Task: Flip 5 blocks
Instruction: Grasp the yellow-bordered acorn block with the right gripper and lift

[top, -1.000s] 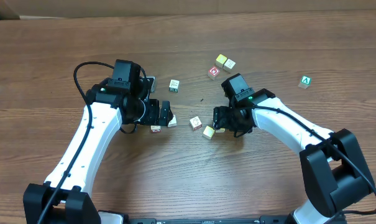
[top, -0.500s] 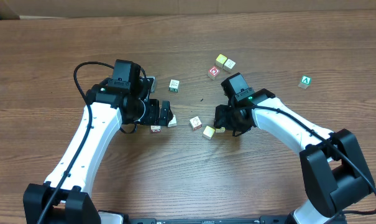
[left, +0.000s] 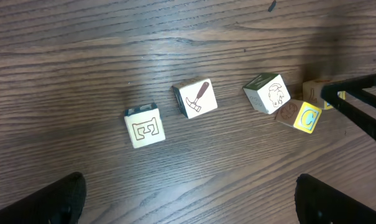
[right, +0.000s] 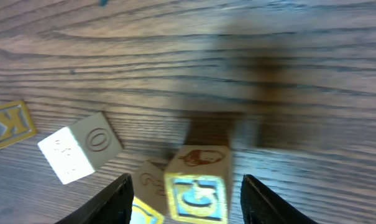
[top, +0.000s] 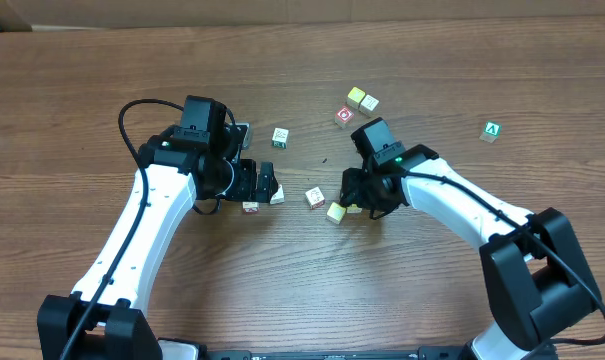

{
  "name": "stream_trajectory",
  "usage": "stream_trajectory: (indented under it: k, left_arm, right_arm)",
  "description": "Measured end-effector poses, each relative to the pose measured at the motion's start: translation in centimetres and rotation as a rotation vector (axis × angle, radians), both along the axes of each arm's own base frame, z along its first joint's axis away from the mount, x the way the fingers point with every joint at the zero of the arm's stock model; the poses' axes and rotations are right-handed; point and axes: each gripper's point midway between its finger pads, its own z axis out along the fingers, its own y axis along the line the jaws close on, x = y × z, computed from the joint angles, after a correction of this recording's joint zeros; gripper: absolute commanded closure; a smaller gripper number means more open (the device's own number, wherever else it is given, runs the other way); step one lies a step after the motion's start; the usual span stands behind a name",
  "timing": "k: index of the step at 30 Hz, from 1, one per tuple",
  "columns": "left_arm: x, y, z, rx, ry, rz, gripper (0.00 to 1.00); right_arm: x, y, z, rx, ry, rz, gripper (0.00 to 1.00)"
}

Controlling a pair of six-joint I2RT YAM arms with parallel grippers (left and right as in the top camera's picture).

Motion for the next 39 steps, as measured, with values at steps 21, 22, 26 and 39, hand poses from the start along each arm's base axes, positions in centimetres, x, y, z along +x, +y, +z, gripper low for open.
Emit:
stream_trajectory:
  k: [21, 22, 26, 39]
  left_arm:
    - [0.0, 0.0, 0.0, 0.0, 0.0, 0.0, 0.0]
    - [0.0, 0.0, 0.0, 0.0, 0.0, 0.0, 0.0]
    - [0.1, 0.0, 0.0, 0.0, -0.002, 0.0, 0.0]
    - [0.1, 0.0, 0.0, -0.001, -0.004, 0.0, 0.0]
  right_arm:
    - [-0.6, 0.2, -2.0, -0.016, 0.061, -0.037, 0.76]
    - [-0.6, 0.2, -2.0, -0.017, 0.064, -0.038, 0.78]
    - [-1.1, -0.2, -1.7, -0.036, 0.095, -0.04, 0.84]
    - [-1.1, -2.0, 2.6, -0.154, 0.116, -0.057, 0.92]
